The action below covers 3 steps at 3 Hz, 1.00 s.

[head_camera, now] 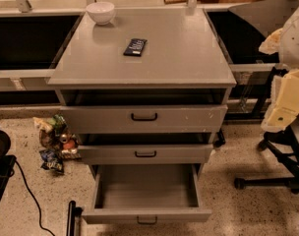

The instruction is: Close bottom drawer

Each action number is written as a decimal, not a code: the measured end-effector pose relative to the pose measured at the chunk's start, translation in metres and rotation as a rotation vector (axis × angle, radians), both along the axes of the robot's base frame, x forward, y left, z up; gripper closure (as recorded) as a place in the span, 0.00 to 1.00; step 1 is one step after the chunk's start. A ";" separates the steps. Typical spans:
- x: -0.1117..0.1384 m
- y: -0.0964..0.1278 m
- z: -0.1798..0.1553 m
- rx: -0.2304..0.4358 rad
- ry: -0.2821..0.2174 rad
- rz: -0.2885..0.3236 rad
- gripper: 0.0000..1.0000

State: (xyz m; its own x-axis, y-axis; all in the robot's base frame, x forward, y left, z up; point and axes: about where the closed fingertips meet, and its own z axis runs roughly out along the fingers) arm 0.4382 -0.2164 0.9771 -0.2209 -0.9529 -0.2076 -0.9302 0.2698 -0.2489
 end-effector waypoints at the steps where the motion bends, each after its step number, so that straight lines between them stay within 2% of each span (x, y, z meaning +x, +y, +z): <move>1: 0.000 0.000 0.000 0.000 0.000 0.000 0.00; 2: 0.001 0.006 -0.047 0.043 0.066 0.032 0.00; 3: -0.005 0.019 -0.113 0.128 0.130 0.088 0.00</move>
Offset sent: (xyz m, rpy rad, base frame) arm 0.0035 0.0147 -0.1399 0.1270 0.2159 0.0930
